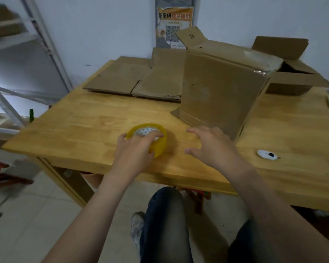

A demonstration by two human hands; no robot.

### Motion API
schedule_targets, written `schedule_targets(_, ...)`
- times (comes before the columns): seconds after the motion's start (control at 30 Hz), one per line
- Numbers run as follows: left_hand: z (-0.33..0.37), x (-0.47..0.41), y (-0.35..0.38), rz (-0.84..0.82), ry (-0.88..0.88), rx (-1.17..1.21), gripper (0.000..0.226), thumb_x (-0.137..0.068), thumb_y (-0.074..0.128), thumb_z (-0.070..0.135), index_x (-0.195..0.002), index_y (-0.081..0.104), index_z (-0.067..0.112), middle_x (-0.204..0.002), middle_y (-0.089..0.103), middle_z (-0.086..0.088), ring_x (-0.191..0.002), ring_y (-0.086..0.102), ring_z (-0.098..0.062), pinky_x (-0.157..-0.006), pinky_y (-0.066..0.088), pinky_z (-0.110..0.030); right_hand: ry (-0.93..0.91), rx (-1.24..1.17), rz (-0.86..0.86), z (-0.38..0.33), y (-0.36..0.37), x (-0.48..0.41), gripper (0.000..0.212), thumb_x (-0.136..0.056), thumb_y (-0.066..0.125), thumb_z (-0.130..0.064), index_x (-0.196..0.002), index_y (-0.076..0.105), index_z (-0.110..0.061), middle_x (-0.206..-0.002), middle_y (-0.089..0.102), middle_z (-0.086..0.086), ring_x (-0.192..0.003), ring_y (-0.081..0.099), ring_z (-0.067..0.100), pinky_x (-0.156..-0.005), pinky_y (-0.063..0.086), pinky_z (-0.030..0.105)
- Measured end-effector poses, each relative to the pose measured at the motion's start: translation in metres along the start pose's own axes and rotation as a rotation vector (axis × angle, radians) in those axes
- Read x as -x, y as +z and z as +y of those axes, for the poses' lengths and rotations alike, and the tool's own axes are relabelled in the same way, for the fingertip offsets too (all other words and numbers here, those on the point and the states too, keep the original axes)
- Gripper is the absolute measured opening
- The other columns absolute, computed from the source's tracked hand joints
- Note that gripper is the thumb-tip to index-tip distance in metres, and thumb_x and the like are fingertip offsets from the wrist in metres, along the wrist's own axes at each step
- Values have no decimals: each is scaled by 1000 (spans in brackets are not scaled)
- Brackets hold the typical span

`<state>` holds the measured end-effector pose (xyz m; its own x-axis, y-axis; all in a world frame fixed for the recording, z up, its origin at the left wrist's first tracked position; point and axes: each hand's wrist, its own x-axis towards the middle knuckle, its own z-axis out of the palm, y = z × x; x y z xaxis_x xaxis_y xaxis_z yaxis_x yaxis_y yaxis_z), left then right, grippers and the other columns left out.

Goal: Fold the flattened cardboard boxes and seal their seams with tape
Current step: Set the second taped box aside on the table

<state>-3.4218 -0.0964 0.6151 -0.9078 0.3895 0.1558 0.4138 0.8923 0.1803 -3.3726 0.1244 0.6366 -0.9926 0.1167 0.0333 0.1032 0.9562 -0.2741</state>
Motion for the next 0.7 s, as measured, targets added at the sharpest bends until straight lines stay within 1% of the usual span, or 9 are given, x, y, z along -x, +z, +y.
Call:
schedule_targets(0.07, -21, -9, 3, 5, -58, -7, 60, -95, 62, 20, -142, 41, 51, -131, 65, 3, -127, 57, -21, -120, 22, -56, -20, -14, -24, -6, 3, -6, 65, -91, 68, -55, -149, 43, -41, -152, 45, -13, -140, 36, 23, -113, 38, 50)
schedule_targets(0.17, -42, -24, 3, 32, -141, 17, 62, -93, 57, 6, -142, 49, 43, -134, 63, 0, -129, 54, -24, -119, 20, -64, -34, -19, -47, -13, 4, -16, 63, -93, 67, -53, -149, 43, -40, -154, 41, -13, -143, 33, 24, -110, 40, 53)
schedule_targets(0.27, -43, -36, -3, 23, -145, 41, 56, -94, 63, 11, -142, 52, 39, -145, 56, 4, -136, 50, -24, -116, 22, -70, -75, -22, -15, -17, -2, -21, 60, -93, 67, -51, -147, 46, -39, -154, 43, -12, -141, 35, 25, -109, 42, 51)
schedule_targets(0.33, -31, -42, -13, 64, -97, 83, 48, -94, 68, 20, -137, 57, 38, -143, 57, 6, -132, 53, -25, -111, 35, -65, -123, -40, 27, -18, -12, -23, 54, -94, 67, -48, -144, 50, -40, -151, 45, -13, -137, 40, 23, -106, 44, 47)
schedule_targets(0.43, -10, -53, -31, 155, -51, 179, 39, -93, 67, 26, -130, 63, 38, -137, 61, 6, -122, 59, -24, -96, 51, -44, -173, -26, 121, -21, -36, -25, 46, -95, 66, -47, -139, 55, -40, -146, 48, -17, -132, 44, 19, -103, 46, 44)
schedule_targets(0.5, 5, -60, -47, 186, -32, 298, 41, -90, 69, 23, -129, 65, 38, -136, 61, 11, -125, 57, -18, -93, 51, -36, -197, 7, 183, -22, -59, -25, 46, -94, 67, -47, -138, 55, -41, -147, 47, -19, -132, 43, 18, -102, 46, 44)
schedule_targets(0.57, 21, -67, -63, 175, -5, 511, 45, -86, 70, 19, -126, 66, 37, -134, 62, 14, -126, 56, -12, -97, 48, -33, -236, 45, 241, -23, -84, -24, 50, -92, 67, -48, -140, 53, -42, -150, 45, -19, -134, 42, 18, -102, 47, 45)
schedule_targets(0.63, 37, -74, -81, 150, -7, 681, 43, -86, 73, 19, -124, 68, 37, -132, 62, 14, -125, 56, -11, -100, 48, -36, -269, 71, 300, -23, -111, -23, 52, -92, 67, -50, -141, 52, -42, -151, 45, -16, -136, 41, 17, -105, 46, 47)
schedule_targets(0.7, 50, -81, -96, 145, -14, 737, 41, -86, 77, 26, -125, 67, 37, -132, 60, 13, -121, 54, -12, -100, 47, -38, -291, 112, 341, -21, -136, -22, 52, -92, 66, -50, -142, 52, -41, -151, 46, -13, -138, 42, 18, -109, 44, 47)
